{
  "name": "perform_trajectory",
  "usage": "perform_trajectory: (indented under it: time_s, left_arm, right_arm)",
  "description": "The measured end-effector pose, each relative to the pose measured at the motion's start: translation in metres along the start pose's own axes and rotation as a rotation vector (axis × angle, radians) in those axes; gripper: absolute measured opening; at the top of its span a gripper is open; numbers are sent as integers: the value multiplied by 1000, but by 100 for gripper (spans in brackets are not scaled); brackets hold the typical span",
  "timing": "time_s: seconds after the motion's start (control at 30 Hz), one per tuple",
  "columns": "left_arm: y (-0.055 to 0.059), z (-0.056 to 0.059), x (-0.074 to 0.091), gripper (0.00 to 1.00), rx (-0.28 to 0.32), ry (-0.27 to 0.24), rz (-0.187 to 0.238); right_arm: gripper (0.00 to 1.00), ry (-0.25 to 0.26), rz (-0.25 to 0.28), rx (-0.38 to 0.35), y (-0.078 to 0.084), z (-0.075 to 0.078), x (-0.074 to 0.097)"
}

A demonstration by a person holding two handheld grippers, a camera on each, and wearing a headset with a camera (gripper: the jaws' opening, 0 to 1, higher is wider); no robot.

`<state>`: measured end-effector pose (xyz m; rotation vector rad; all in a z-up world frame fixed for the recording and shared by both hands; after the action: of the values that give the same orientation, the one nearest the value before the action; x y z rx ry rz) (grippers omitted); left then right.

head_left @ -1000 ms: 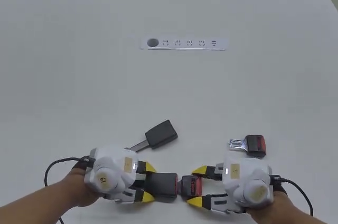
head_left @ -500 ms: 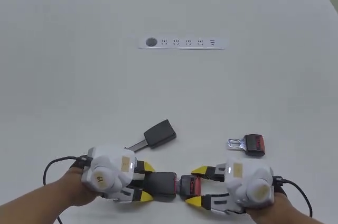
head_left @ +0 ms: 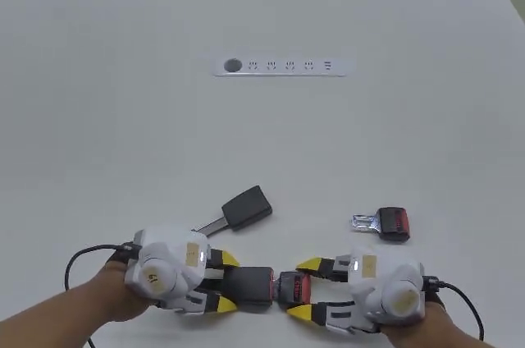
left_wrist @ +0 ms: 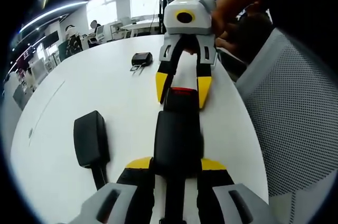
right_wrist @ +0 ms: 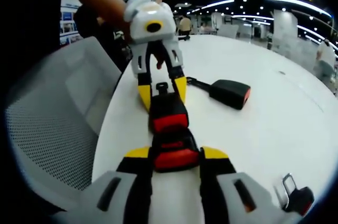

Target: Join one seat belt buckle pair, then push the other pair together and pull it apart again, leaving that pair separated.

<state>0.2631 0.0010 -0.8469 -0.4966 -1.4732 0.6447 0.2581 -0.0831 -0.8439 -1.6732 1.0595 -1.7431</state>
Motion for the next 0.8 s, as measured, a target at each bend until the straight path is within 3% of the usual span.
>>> perform_trajectory:
  time_s: [0.8]
  left_arm:
    - [0, 0, 0, 31, 33, -4, 11]
  right_arm:
    - [33, 16, 22, -34, 1, -1, 0]
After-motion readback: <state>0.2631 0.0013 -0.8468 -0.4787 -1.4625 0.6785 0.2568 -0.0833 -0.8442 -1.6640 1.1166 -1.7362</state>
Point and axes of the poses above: the centre of the closed fingertips' face, and the gripper's own axes: x roughly backward along the fingers, z roughly to its right, y roughly out of its underside, the point moved 1 cm from there along x, roughly backward along the fingers, and after that the axes turned 2 degrees about x, right-handed, at the moved point
